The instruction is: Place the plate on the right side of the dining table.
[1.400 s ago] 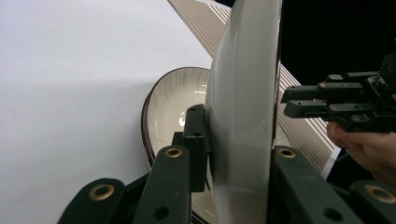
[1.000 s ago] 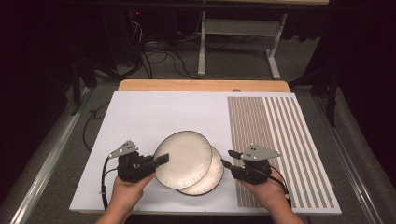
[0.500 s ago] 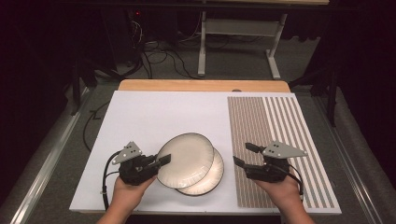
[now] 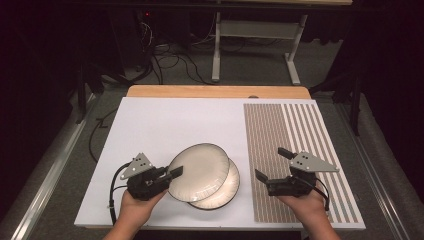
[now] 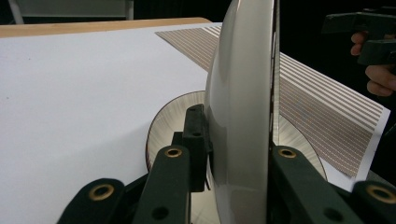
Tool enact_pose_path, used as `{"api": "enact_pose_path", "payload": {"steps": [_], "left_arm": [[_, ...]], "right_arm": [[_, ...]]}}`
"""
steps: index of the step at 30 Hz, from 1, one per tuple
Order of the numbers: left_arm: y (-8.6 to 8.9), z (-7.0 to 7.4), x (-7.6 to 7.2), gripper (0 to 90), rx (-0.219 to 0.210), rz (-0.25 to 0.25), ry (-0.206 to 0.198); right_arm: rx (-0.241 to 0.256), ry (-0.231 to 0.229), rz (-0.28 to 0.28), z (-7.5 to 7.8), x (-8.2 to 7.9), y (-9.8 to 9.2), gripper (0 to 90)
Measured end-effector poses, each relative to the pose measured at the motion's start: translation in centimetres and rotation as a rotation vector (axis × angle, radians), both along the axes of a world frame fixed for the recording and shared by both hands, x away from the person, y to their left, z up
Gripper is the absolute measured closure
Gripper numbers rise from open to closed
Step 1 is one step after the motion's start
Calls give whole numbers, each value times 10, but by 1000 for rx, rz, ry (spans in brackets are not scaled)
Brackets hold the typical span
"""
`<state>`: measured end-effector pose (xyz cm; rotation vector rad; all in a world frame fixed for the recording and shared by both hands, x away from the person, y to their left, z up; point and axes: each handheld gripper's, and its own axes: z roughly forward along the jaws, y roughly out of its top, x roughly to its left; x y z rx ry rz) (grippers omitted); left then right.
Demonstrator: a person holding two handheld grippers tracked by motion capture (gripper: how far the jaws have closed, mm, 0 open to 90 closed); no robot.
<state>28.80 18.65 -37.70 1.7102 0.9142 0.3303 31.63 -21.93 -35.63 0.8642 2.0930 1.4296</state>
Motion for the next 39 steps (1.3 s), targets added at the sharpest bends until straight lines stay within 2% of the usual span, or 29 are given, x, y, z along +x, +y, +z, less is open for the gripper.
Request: {"api": "enact_pose_path", "payload": {"steps": [4, 15, 22, 25, 32, 39], "left_arm": [[-1, 1, -1, 767, 8, -4, -8], [-2, 2, -2, 766, 23, -7, -20], [-3, 2, -1, 766, 26, -4, -20], [-3, 2, -2, 767, 23, -4, -17], [-3, 2, -2, 767, 26, -4, -20], [-3, 3, -2, 769, 26, -9, -21]], "right_arm": [[9, 5, -19, -1, 1, -2, 9], [1, -16, -23, -1, 2, 2, 11], [7, 0, 10, -1, 1, 14, 16], [-7, 4, 31, -2, 0, 21, 18], [11, 30, 66, -1, 1, 33, 32], [-13, 50, 92, 0, 7, 49, 33]]}}
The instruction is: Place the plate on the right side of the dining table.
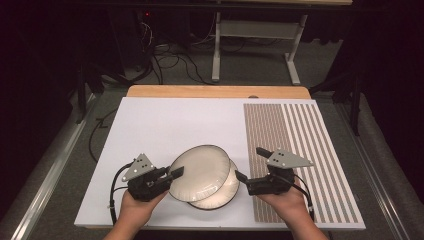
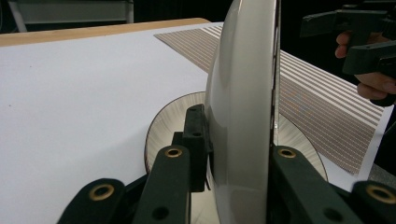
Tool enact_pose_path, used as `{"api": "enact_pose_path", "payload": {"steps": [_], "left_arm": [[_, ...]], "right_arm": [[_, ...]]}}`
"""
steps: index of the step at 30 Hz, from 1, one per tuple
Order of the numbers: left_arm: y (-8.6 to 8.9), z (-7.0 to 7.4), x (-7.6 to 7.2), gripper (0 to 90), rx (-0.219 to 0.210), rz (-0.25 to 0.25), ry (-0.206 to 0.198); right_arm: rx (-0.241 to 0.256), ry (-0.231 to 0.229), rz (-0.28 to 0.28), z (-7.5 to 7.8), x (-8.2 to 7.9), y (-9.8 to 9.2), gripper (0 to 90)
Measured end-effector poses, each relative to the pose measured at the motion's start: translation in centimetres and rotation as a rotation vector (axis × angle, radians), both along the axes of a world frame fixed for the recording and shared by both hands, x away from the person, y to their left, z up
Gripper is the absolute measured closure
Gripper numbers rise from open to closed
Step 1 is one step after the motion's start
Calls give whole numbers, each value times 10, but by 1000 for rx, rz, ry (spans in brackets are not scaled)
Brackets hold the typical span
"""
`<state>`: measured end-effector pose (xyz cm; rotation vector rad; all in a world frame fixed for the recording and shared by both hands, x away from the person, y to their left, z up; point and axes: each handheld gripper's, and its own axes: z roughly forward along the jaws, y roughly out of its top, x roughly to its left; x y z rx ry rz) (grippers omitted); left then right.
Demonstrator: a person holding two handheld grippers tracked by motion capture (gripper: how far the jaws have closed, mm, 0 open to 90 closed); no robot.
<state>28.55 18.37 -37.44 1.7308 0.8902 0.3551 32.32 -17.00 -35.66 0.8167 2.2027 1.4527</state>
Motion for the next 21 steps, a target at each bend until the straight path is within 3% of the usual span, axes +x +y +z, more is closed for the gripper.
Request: {"api": "enact_pose_path", "payload": {"steps": [21], "left_arm": [[2, -1, 0, 768, -6, 3, 5]], "right_arm": [[-21, 99, 87, -14, 21, 49, 87]]}}
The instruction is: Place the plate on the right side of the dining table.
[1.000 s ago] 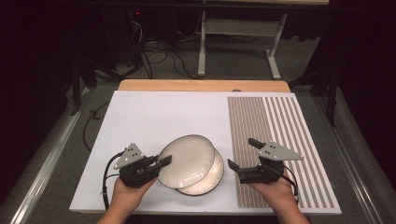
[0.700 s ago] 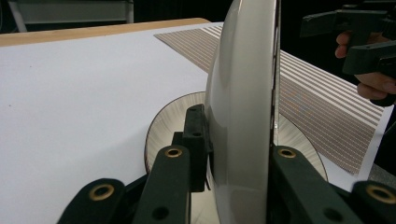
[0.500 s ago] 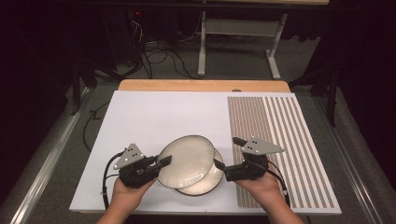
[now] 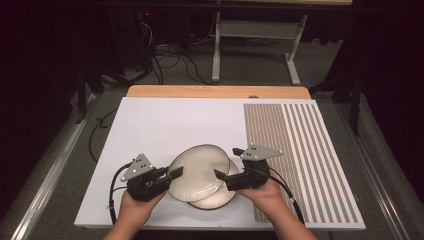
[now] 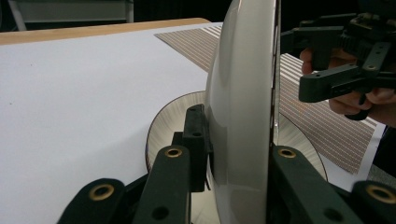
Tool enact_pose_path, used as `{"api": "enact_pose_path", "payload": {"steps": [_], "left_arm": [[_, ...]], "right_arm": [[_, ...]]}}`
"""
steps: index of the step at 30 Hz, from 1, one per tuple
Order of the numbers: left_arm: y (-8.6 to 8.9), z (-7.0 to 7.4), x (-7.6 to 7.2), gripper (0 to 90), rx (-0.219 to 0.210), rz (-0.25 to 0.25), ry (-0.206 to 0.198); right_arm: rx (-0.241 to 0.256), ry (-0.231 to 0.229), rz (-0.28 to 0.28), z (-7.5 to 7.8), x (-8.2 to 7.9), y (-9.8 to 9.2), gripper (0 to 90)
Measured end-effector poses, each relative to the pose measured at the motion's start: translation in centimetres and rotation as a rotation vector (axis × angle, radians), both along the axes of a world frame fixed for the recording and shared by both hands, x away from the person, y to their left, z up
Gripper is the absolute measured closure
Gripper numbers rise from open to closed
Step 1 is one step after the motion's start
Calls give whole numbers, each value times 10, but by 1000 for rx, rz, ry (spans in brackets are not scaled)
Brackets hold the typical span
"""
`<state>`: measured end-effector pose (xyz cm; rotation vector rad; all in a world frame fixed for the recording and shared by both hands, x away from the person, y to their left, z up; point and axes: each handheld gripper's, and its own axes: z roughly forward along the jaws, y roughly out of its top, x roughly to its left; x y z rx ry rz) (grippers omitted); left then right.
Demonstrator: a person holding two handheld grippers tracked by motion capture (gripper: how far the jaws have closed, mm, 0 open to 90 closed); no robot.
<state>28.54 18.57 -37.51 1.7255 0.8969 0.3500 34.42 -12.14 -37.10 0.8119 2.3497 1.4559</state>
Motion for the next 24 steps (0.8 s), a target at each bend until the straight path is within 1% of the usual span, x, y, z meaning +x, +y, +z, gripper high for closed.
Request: {"api": "enact_pose_path", "payload": {"steps": [5, 9, 11, 14, 17, 20, 24], "left_arm": [[0, 0, 0, 768, -1, -1, -3], [0, -1, -1, 768, -4, 1, -4], [1, -1, -1, 768, -2, 0, -4], [1, -1, -1, 768, 0, -2, -7], [2, -1, -2, 767, -1, -9, -14], [3, -1, -2, 767, 0, -8, -13], [3, -1, -2, 767, 0, -7, -14]], "right_arm": [[1, 16, 14, -6, 3, 6, 103], [20, 55, 27, -13, 3, 7, 158], [22, 63, 33, -16, 3, 8, 177], [31, 80, 34, -21, 3, 7, 231], [39, 80, 28, -24, 4, 7, 268], [54, 89, 19, -26, 3, 5, 331], [56, 90, 28, -28, 3, 4, 429]]}}
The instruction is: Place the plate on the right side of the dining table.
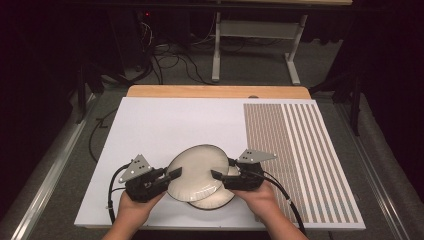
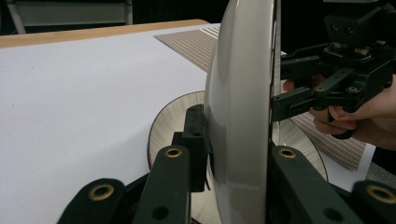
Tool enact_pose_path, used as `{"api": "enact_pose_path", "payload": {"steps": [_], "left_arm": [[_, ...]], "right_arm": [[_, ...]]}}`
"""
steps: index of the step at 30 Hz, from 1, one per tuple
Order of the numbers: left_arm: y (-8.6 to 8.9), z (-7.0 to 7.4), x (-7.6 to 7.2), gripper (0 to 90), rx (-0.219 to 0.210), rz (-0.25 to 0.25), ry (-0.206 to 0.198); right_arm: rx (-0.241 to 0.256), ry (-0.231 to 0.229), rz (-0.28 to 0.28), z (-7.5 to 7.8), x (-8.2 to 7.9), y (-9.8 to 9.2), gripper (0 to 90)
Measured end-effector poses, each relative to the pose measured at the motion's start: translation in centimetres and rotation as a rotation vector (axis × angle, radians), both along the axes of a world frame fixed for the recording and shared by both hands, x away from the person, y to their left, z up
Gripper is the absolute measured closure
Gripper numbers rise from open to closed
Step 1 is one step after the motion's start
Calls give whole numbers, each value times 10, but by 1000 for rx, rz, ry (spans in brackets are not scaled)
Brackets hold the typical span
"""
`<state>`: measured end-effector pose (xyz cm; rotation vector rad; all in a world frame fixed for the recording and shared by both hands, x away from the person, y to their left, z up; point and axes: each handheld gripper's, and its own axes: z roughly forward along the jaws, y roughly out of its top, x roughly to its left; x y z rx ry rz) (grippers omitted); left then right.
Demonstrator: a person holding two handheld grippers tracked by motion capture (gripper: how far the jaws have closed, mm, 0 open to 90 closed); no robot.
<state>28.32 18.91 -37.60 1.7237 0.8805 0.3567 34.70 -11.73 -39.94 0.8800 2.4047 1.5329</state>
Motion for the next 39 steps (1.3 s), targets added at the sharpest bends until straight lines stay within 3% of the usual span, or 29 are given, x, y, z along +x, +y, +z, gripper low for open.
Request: {"api": "enact_pose_path", "payload": {"steps": [7, 20, 30, 39], "left_arm": [[2, 0, -1, 767, 5, -4, -2], [5, 0, -1, 766, 3, -8, 3], [8, 0, 0, 769, -5, -16, 15], [11, 0, 1, 777, -37, -30, 47]], "right_arm": [[18, 16, 11, -2, 0, -3, 575], [35, 47, 10, -3, 0, -5, 752], [61, 71, -3, -2, -1, -6, 786], [95, 100, 6, 1, -1, -9, 824]]}}
